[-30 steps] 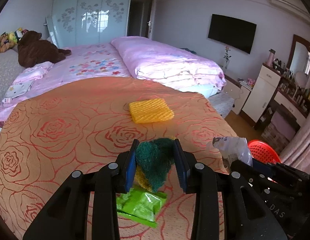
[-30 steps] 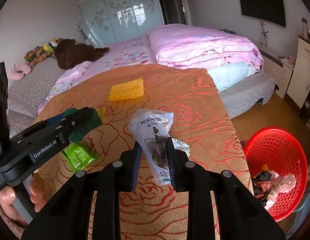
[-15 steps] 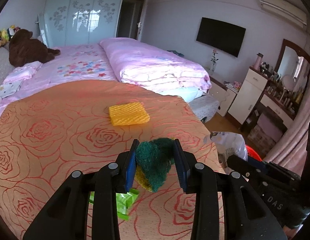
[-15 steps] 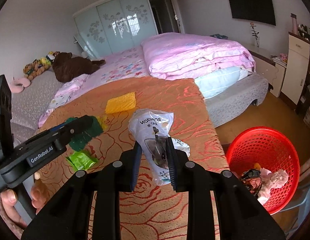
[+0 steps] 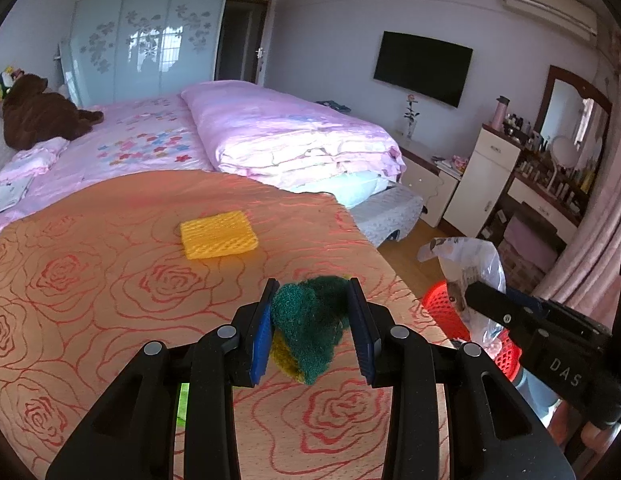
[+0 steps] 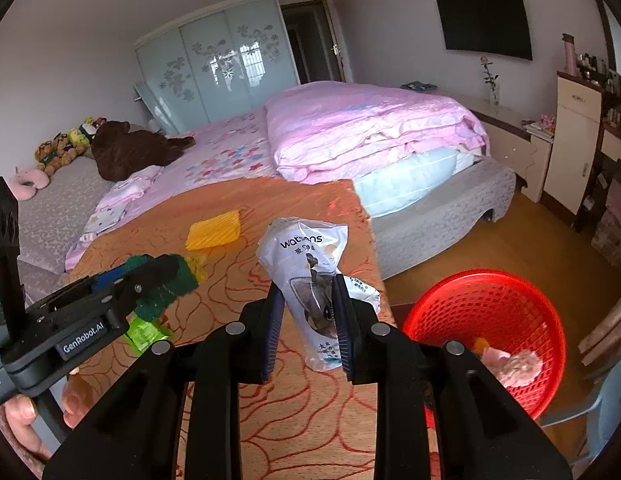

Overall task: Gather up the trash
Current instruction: 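Lift the scrubber and packet and carry them over the red basket, then open both tools to drop the scrubber and packet into the basket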

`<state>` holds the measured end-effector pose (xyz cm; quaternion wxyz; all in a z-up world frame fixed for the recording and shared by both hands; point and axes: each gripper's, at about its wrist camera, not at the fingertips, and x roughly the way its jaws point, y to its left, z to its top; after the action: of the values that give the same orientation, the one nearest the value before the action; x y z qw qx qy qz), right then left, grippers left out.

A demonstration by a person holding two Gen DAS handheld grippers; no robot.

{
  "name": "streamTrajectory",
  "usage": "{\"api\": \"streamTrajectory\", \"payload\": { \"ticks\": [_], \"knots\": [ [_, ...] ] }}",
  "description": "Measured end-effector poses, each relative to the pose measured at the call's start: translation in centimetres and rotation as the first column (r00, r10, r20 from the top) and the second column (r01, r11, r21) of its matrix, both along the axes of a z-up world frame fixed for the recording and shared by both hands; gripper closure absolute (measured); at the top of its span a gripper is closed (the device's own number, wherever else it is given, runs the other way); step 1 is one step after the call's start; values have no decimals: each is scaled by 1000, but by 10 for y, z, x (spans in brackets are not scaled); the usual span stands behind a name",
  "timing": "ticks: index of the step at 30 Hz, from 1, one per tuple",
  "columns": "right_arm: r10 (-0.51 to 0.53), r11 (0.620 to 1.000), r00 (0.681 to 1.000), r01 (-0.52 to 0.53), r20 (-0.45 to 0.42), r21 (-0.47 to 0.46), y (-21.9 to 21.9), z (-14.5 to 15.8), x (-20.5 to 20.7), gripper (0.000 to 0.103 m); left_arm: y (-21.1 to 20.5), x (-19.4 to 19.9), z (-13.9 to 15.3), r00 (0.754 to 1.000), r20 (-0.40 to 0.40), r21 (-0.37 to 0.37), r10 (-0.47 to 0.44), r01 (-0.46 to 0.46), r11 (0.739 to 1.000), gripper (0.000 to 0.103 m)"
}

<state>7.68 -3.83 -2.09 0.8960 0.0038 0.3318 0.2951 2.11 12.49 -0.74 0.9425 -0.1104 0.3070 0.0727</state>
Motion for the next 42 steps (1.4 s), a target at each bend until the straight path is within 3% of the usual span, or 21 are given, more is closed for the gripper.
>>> {"api": "streamTrajectory", "payload": {
  "ticks": [22,31,42],
  "knots": [
    [-138,985,988,144,67,-96,-72,18,27,79,-67,42,13,987,-3,34,-160,160,987,70],
    [-204,974,978,206,28,-95,-107,5,40,79,-97,69,13,974,-17,35,-227,228,973,70],
    [-267,962,963,263,-41,-79,-132,-18,54,79,-133,87,-7,952,-75,22,-298,301,953,70]
  ]
}}
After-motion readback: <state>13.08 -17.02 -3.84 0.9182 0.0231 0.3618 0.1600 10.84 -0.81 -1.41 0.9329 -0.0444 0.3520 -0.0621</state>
